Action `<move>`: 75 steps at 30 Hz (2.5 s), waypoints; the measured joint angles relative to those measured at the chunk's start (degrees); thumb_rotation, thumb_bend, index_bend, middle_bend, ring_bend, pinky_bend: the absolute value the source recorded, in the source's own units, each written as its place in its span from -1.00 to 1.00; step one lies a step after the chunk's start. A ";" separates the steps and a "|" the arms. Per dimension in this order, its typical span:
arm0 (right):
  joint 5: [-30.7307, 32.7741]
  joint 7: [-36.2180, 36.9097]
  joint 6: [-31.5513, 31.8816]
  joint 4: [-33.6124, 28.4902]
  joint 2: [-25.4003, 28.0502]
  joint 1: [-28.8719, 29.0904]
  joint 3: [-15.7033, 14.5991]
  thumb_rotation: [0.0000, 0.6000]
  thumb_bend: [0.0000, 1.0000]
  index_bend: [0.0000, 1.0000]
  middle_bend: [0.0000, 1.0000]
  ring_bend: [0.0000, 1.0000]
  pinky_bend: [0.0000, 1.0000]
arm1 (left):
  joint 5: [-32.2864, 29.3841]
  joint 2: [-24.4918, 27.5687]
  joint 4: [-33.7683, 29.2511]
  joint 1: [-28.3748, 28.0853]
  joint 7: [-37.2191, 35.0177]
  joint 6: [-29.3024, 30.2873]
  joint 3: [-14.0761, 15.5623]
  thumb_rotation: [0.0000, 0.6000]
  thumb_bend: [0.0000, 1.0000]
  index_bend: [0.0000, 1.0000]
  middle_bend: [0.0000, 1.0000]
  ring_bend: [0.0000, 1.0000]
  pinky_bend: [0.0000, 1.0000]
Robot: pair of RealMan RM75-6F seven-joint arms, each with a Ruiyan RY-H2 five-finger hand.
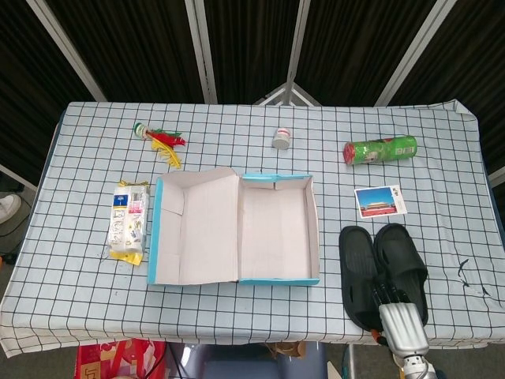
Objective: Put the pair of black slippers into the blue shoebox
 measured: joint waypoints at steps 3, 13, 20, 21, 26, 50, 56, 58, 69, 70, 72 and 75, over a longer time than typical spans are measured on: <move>0.46 -1.29 -0.19 0.71 -1.07 0.66 0.89 1.00 -0.63 -0.77 -0.81 -0.80 -0.51 | -0.17 -0.03 0.04 -0.02 0.11 -0.13 -0.05 1.00 -0.23 -0.83 -0.98 -0.90 -0.80; 1.68 -3.61 -0.06 0.66 -1.71 1.61 2.06 1.00 -0.63 -0.77 -0.81 -0.81 -0.51 | -0.57 -0.17 -0.11 -0.18 0.91 -0.60 -0.14 1.00 -0.23 -0.83 -0.98 -0.90 -0.80; 2.54 -4.75 -1.50 0.58 -2.29 2.93 2.73 1.00 -0.63 -0.77 -0.81 -0.81 -0.51 | -0.57 -0.21 -0.42 -0.12 1.44 -0.45 -0.12 1.00 -0.23 -0.83 -0.98 -0.90 -0.80; 2.87 -5.38 -2.10 0.56 -2.45 3.44 3.04 1.00 -0.63 -0.77 -0.81 -0.81 -0.51 | -0.72 -0.21 -0.45 -0.12 1.55 -0.49 -0.16 1.00 -0.23 -0.83 -0.98 -0.90 -0.80; 4.51 -7.60 -3.47 0.44 -3.24 5.05 4.01 1.00 -0.63 -0.77 -0.81 -0.81 -0.51 | -1.05 -0.19 -0.52 -0.22 1.78 -0.96 -0.21 1.00 -0.23 -0.82 -0.98 -0.90 -0.80; 8.64 -10.32 -6.20 0.75 -1.28 8.21 3.56 1.00 -0.63 -0.77 -0.81 -0.81 -0.51 | -1.59 -0.26 -1.40 -0.56 3.84 -1.95 -0.01 1.00 -0.23 -0.82 -0.98 -0.90 -0.80; 9.49 -11.77 -6.78 0.22 -1.22 9.14 3.57 1.00 -0.63 -0.63 -0.65 -0.81 -0.59 | -1.73 -0.19 -1.57 -0.57 3.98 -2.12 0.01 1.00 -0.23 -0.82 -0.98 -0.90 -0.80; 9.73 -12.44 -6.89 0.06 -1.26 9.53 3.64 1.00 -0.63 -0.50 -0.49 -0.78 -0.62 | -1.78 -0.14 -1.57 -0.59 3.92 -2.19 0.00 1.00 -0.23 -0.82 -0.98 -0.90 -0.80; 9.38 -12.12 -6.57 0.25 -1.83 10.66 3.50 1.00 -0.49 -0.29 -0.37 -0.70 -0.67 | -1.84 0.11 -1.55 -0.52 3.34 -2.25 -0.01 1.00 -0.23 -0.82 -0.98 -0.90 -0.80; 9.53 -12.23 -6.59 0.05 -1.74 10.70 3.43 1.00 -0.47 -0.28 -0.36 -0.69 -0.67 | -1.80 0.12 -1.56 -0.53 3.35 -2.28 0.01 1.00 -0.23 -0.82 -0.98 -0.90 -0.80; 9.85 -12.58 -6.60 -0.47 -1.46 10.81 3.31 1.00 -0.43 -0.25 -0.33 -0.68 -0.67 | -1.71 0.12 -1.57 -0.56 3.42 -2.32 0.06 1.00 -0.23 -0.82 -0.98 -0.90 -0.80; 9.98 -13.13 -6.52 -1.10 -1.03 11.01 3.12 1.00 -0.33 -0.18 -0.28 -0.66 -0.67 | -1.69 0.10 -1.59 -0.58 3.47 -2.33 0.08 1.00 -0.23 -0.82 -0.98 -0.90 -0.80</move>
